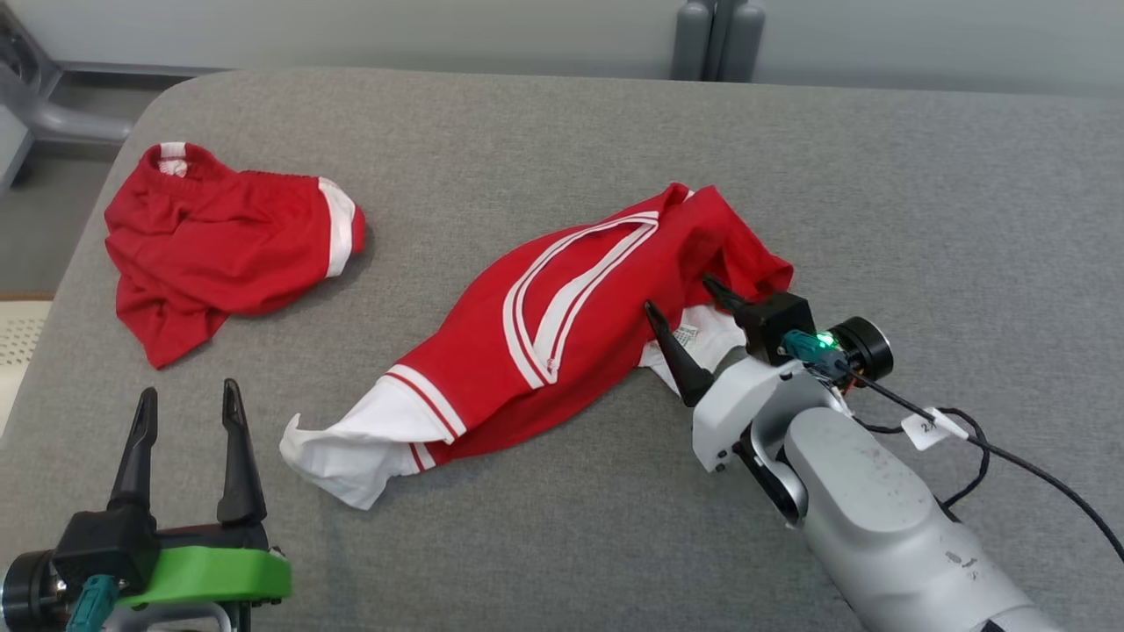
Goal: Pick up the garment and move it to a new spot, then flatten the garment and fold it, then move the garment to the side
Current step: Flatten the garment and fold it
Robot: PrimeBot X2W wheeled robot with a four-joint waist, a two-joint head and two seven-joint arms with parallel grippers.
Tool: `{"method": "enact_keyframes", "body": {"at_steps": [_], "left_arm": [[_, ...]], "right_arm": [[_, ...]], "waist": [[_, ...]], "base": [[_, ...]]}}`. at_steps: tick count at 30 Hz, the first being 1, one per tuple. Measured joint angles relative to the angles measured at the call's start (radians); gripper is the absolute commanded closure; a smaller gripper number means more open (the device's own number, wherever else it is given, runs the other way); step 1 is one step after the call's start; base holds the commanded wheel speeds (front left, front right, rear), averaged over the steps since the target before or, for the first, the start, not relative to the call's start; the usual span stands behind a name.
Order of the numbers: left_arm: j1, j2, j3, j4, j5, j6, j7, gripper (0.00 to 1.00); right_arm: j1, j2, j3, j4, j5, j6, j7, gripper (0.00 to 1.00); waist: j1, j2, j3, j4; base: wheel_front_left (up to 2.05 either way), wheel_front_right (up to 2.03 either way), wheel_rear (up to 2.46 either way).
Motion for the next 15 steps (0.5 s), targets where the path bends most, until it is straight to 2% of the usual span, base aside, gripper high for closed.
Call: {"method": "enact_keyframes", "body": {"at_steps": [9,15], "left_arm": [[-0.044,0.0,-0.044,0.019,-0.017,0.0,0.0,0.0],[-0.058,-0.001,-0.066,0.033,-0.024,0.001,0.0,0.0]], "right_arm": [[-0.102,0.001,0.093,0.193,0.111,0.0,0.0,0.0],[-0.151,0.0,0.132,0.266,0.16,0.0,0.0,0.0]], "waist": [[0.0,0.0,0.046,0.07],[0.0,0.0,0.064,0.103]], "base": [[0.0,0.0,0.0],[0.0,0.0,0.0]]}}
